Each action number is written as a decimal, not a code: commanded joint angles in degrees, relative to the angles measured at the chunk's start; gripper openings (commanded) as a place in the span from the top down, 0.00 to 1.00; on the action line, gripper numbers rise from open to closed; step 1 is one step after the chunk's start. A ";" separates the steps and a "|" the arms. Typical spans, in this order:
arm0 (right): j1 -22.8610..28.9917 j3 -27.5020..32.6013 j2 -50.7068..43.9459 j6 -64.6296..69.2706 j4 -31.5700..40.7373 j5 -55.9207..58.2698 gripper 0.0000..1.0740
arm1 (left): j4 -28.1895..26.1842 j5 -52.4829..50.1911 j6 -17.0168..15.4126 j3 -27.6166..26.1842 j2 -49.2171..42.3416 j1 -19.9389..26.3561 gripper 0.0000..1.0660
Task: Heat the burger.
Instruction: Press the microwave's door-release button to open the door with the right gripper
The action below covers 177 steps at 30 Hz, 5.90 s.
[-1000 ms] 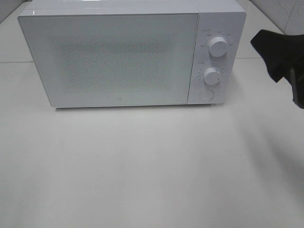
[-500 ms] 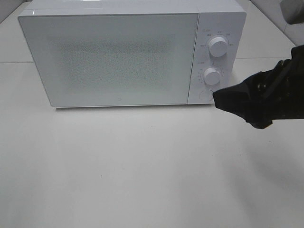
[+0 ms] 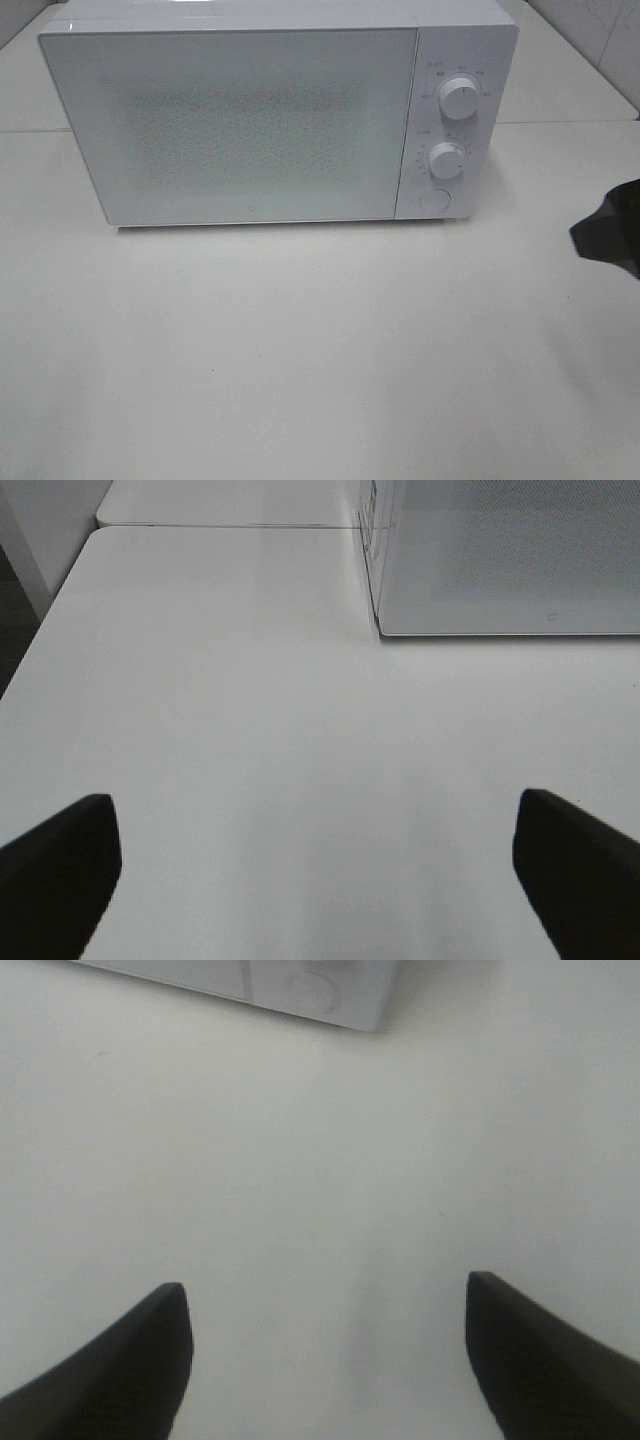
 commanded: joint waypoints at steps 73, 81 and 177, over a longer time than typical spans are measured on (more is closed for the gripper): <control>-18.28 7.22 -56.09 -8.25 7.28 21.26 0.29 | 0.06 -0.06 -0.29 -0.06 -0.23 0.17 0.05; -18.28 4.76 -51.97 -8.14 5.67 11.75 0.34 | 0.06 -0.06 -0.29 -0.06 -0.23 0.17 0.05; 2.41 6.36 54.49 67.49 25.44 -86.80 1.00 | 0.06 -0.06 -0.29 -0.06 -0.23 0.17 0.05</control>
